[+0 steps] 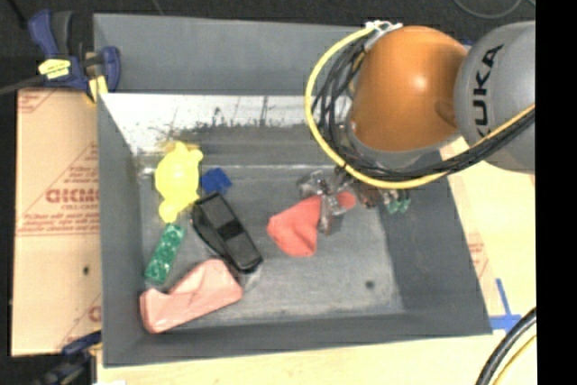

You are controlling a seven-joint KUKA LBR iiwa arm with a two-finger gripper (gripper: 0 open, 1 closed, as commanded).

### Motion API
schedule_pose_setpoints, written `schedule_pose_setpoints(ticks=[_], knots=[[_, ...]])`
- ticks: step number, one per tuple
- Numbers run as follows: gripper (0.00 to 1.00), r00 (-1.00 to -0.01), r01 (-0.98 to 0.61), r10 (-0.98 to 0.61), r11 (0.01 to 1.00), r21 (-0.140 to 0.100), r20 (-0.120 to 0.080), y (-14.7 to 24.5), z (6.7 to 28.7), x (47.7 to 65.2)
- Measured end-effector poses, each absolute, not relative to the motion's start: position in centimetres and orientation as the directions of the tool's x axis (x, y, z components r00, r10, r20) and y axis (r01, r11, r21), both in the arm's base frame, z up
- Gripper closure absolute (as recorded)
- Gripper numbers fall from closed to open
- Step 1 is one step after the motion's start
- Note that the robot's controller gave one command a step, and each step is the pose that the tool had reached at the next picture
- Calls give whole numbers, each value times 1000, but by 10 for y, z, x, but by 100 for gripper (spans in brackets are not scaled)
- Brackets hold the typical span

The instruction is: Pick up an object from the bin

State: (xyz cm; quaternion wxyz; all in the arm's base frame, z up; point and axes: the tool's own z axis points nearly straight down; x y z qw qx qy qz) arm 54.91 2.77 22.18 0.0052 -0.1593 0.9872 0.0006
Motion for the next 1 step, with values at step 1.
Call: schedule_pose_setpoints(ticks=[1], knots=[[100, -950, -313, -313, 950, -1, -10, 28, 222, 549]])
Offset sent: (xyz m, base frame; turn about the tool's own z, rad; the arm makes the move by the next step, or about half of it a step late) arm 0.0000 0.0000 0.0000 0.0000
